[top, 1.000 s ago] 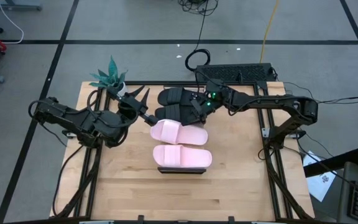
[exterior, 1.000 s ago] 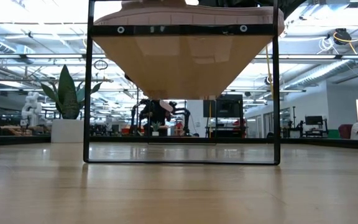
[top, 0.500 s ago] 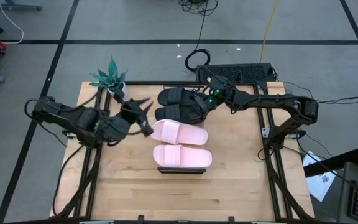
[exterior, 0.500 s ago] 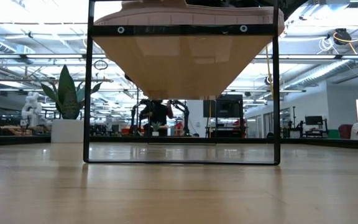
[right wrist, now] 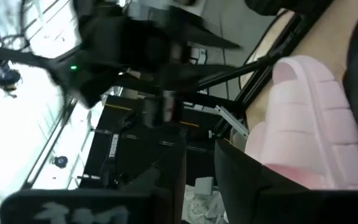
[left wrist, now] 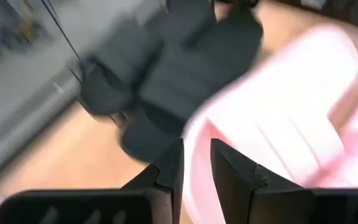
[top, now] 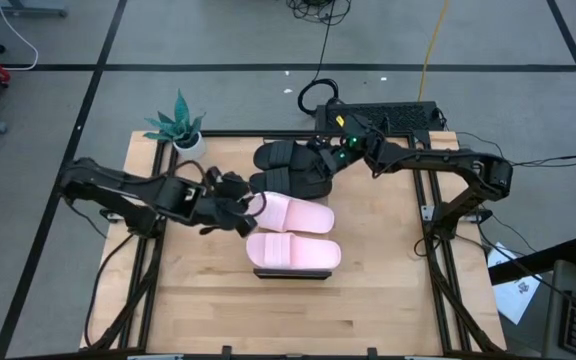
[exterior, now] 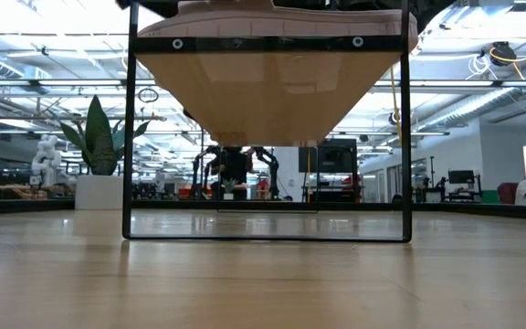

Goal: Pick and place slides into the shelf
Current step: Adjust the white slides on the shelf

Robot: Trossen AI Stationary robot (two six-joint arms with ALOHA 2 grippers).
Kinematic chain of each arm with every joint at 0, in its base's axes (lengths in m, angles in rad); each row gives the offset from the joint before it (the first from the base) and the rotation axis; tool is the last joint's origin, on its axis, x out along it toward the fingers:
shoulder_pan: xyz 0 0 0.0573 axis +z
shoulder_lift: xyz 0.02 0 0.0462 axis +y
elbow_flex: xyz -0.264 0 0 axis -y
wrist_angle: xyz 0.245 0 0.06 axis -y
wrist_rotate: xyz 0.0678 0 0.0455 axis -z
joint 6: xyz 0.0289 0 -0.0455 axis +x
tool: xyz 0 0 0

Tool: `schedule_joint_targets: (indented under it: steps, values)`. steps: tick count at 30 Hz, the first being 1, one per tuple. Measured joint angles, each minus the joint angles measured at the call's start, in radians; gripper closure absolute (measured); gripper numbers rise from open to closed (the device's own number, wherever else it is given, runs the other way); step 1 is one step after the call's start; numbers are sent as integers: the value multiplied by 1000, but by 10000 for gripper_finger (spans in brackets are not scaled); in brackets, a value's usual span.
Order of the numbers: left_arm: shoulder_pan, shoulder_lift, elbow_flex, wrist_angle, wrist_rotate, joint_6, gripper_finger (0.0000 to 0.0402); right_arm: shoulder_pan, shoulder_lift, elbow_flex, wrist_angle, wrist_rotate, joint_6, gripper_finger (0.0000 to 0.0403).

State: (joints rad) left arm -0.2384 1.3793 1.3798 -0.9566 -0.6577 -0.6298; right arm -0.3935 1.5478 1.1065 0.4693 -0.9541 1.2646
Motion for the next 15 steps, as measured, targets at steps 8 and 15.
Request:
schedule_joint_targets:
  steps: [8, 15]
  values:
    - [35, -29, -116, 88, 204, -259, 321, -50, 0, 0, 46, -46, -83, 330]
    - [63, -40, -151, 154, 340, -351, 321, -68, 0, 0, 141, -96, -80, 330]
